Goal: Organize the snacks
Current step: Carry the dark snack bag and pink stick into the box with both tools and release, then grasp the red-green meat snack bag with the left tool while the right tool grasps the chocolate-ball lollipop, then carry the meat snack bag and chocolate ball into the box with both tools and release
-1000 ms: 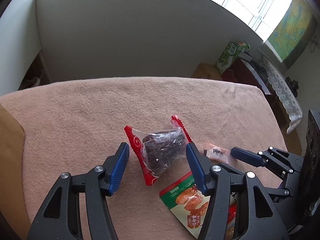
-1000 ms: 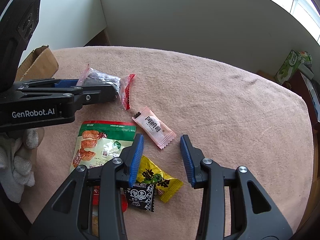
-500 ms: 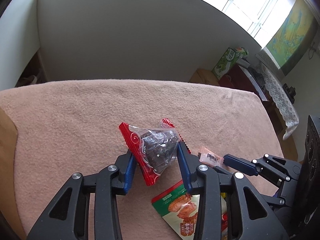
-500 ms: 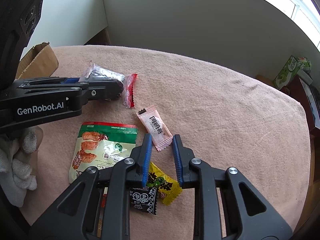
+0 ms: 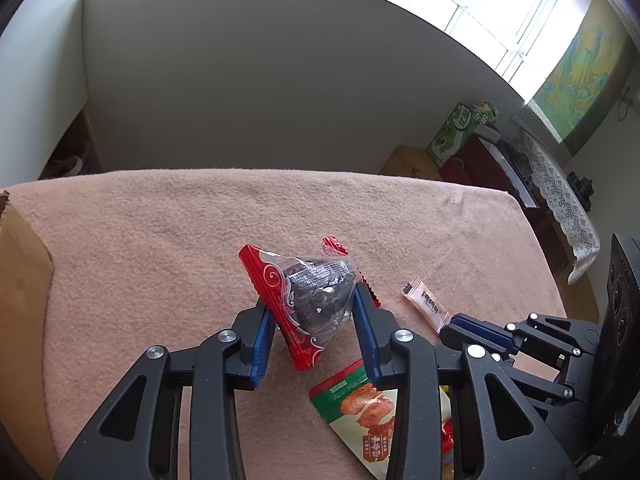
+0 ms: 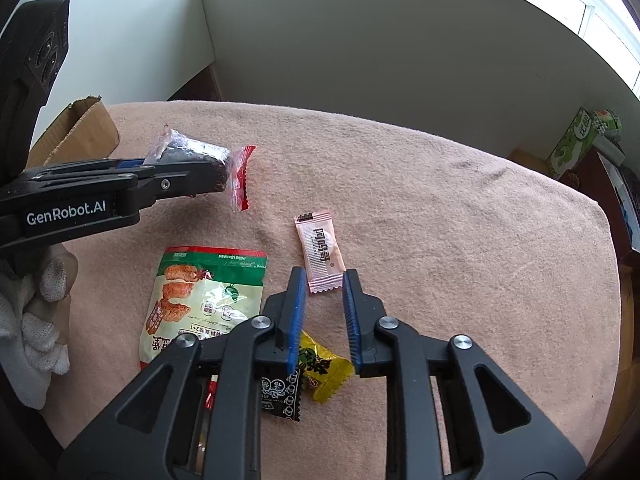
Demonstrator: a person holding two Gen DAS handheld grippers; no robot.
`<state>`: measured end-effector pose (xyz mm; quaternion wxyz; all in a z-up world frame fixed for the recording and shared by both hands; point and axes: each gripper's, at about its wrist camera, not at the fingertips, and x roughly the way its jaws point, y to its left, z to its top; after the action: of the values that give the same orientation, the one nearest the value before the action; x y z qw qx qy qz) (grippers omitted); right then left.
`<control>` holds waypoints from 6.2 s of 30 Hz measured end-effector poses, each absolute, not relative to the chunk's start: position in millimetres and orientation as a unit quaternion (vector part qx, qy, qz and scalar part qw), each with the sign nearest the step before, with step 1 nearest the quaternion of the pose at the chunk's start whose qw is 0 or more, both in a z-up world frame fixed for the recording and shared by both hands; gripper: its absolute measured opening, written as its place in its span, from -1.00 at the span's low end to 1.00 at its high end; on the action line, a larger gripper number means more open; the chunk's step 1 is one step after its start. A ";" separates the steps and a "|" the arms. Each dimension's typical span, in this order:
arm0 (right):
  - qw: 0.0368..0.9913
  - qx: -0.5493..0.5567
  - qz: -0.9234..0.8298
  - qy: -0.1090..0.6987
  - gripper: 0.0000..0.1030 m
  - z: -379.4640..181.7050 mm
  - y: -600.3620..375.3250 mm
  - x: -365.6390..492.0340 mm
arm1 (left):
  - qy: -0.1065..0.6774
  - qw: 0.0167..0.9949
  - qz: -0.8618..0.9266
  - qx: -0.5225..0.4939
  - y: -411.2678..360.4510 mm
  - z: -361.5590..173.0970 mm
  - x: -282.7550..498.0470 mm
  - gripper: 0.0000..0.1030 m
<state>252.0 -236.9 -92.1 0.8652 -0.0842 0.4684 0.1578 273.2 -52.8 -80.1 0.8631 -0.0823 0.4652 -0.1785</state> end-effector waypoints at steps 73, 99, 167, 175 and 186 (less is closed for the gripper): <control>0.872 -0.020 0.267 0.411 0.41 -0.1 -136.6 179.4 | 0.328 0.918 -0.072 -0.211 144.4 5.8 178.2 0.18; 0.831 0.123 0.210 0.500 0.41 -67.0 -273.5 201.6 | 0.485 0.821 -0.259 -0.151 -32.3 -69.3 189.2 0.18; 0.867 -0.049 0.166 0.468 -0.29 -88.6 -259.6 140.8 | 0.457 0.866 -0.200 0.040 -97.3 -83.2 184.8 -0.20; 0.873 -0.026 0.158 0.460 -0.29 -79.9 -274.1 137.6 | 0.450 0.863 -0.228 -0.014 -87.1 -63.5 185.9 -0.21; 0.885 -0.020 0.177 0.430 -0.29 -48.4 -267.1 132.5 | 0.390 0.890 -0.222 -0.078 -35.6 -12.4 172.4 -0.21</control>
<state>132.5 -267.1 -48.5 0.8853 -0.0195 0.4298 0.1766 172.4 -35.6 -12.4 0.8903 -0.0779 0.3898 -0.2219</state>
